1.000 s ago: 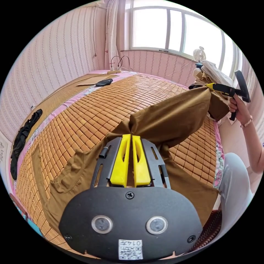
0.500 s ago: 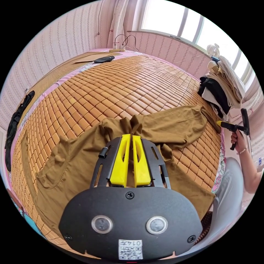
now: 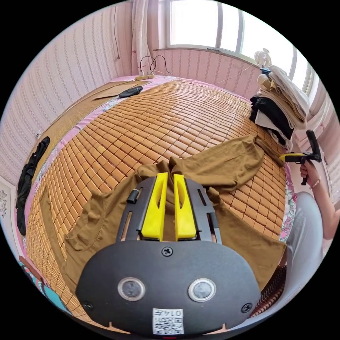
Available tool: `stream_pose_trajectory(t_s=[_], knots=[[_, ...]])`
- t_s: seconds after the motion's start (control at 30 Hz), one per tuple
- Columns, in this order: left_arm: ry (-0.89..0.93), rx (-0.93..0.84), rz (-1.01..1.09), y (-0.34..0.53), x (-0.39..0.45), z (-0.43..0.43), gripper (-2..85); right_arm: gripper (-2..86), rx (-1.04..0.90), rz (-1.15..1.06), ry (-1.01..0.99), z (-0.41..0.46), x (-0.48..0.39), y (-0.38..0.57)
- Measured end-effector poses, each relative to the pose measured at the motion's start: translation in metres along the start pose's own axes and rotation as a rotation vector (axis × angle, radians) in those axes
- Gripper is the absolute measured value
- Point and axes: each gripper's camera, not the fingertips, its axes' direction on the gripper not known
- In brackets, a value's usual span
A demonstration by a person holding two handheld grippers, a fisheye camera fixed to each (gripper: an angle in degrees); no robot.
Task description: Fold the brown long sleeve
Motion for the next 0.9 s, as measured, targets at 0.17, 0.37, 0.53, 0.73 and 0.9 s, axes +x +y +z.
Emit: stream_pose_trajectory(t_s=[0.17,0.37,0.53,0.73,0.9], knots=[[-0.018,0.058,0.134,0.019,0.049,-0.039,1.8,1.2,0.214,-0.040,-0.128,-0.035,0.027,0.033],[0.293,0.130,0.271,0.008,0.163,-0.055,1.8,1.1,0.484,-0.156,-0.632,-0.091,0.050,0.056],[0.449,0.155,0.318,-0.016,0.245,-0.028,3.4,1.2,0.448,0.186,-0.480,-0.069,0.122,0.083],[0.433,0.122,0.417,-0.044,0.302,0.007,5.0,1.5,0.574,0.407,-0.363,-0.061,0.176,0.135],[0.348,0.089,0.483,-0.071,0.342,0.039,6.0,8.0,0.441,0.360,-0.229,-0.048,0.173,0.127]])
